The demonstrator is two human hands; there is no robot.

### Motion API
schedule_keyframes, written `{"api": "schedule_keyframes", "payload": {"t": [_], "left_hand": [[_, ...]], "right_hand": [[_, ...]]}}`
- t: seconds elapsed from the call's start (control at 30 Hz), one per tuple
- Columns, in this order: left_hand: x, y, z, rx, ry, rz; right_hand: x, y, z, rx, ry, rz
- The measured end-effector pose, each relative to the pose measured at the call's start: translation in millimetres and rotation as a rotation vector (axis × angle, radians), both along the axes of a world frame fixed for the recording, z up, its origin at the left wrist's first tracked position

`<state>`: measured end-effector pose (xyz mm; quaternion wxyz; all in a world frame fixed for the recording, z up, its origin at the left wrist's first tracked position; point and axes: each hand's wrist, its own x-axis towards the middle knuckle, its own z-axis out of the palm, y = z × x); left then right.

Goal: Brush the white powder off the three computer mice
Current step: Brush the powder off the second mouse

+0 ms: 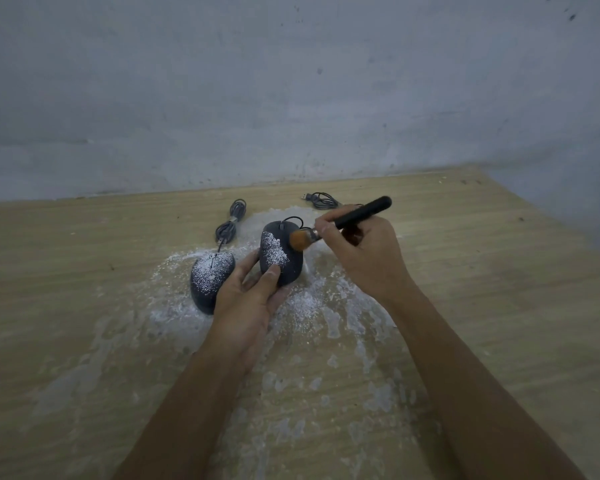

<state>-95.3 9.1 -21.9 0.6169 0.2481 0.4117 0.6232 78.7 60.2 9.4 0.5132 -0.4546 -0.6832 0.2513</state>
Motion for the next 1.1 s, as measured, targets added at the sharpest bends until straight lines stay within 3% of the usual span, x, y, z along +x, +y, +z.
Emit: {"api": "schedule_keyframes", "payload": {"t": [0.3,0.5,0.6,0.7,0.8,0.93,1.0,1.1], "left_hand": [[-1.8,0.5,0.5,0.001,-0.058,-0.001],[-1.3,-1.5,2.6,0.014,-0.024,-0.032],[-0.7,-1.7,2.2,0.026,-0.011,-0.044],[-0.1,-1.6,1.7,0.034,-0.001,-0.044],[-0.9,-1.7,0.8,0.041,0.004,-0.049],[-1.9,0.6,0.5,0.035,0.006,-0.045],[-1.0,0.2,0.2,0.041,0.025,-0.051],[-1.2,0.0,0.0,0.052,0.046,-0.056]], "right_hand": [[2.0,1.1,-1.9,-0.045,0.017,0.021],[-4.7,13.3,-3.5,-0.025,0.110,-0.284],[-5.2,17.9,-6.8,-0.048,0.184,-0.190],[-10.7,23.4,-10.1,-0.053,0.122,-0.263],[-11.1,28.1,-9.1,-0.096,0.272,-0.281],[-13.3,27.7,-8.0,-0.067,0.125,-0.278],[-12.9,28.5,-5.8,-0.056,0.149,-0.335],[-12.7,27.9,-0.9,-0.049,0.146,-0.236]]}}
